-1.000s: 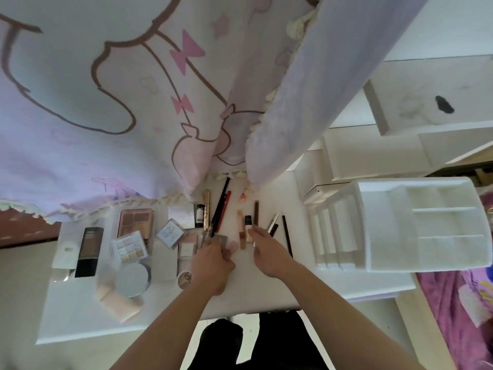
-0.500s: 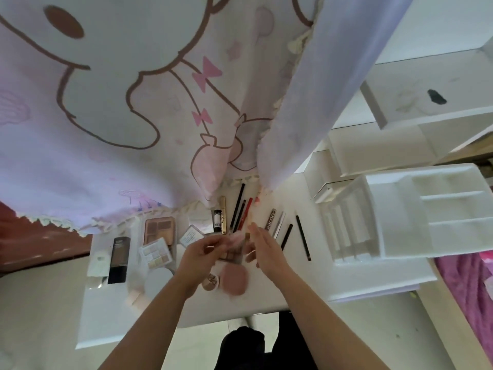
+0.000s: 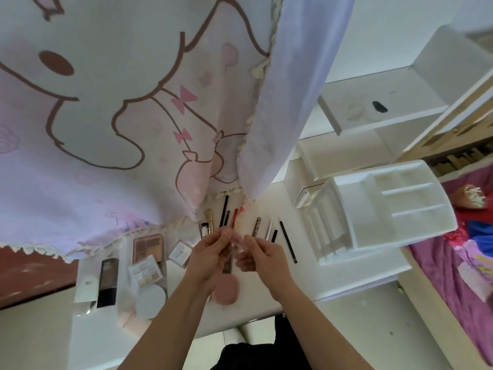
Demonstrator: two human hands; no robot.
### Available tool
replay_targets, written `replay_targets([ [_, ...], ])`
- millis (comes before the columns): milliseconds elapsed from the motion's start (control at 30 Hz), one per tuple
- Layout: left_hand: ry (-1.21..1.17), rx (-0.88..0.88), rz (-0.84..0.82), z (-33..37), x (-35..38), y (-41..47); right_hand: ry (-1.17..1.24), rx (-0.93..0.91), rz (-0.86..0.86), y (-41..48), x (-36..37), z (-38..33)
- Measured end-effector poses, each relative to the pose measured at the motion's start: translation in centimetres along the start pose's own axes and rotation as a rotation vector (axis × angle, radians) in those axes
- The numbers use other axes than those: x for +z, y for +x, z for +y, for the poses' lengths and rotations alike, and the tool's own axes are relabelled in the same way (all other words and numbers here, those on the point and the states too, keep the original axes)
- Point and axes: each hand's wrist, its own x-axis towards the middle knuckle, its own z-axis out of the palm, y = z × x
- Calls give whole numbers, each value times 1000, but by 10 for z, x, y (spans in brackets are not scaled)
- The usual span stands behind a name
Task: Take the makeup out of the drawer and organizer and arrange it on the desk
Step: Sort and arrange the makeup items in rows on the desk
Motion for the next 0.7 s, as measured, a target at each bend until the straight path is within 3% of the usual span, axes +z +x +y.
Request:
replay_targets([
  [167,-5,38,10,8,20,-9,91,8,28,-7,-5,-15],
  [267,2,59,53,11,25,-11,51,49,-12,-8,-1,-24],
  [367,-52,57,85,14,32,-13,37,11,51,-8,6,-31],
  [533,-172,33,166,26,39,-24,-410,-466,71,-14,8,-33],
  [633,-154,71,156,39,39,-31,-282,-450,38,-22,8,-37],
  [700,-165,107,146,49,36,-33,-94,-312,-24,-29,8,-49],
])
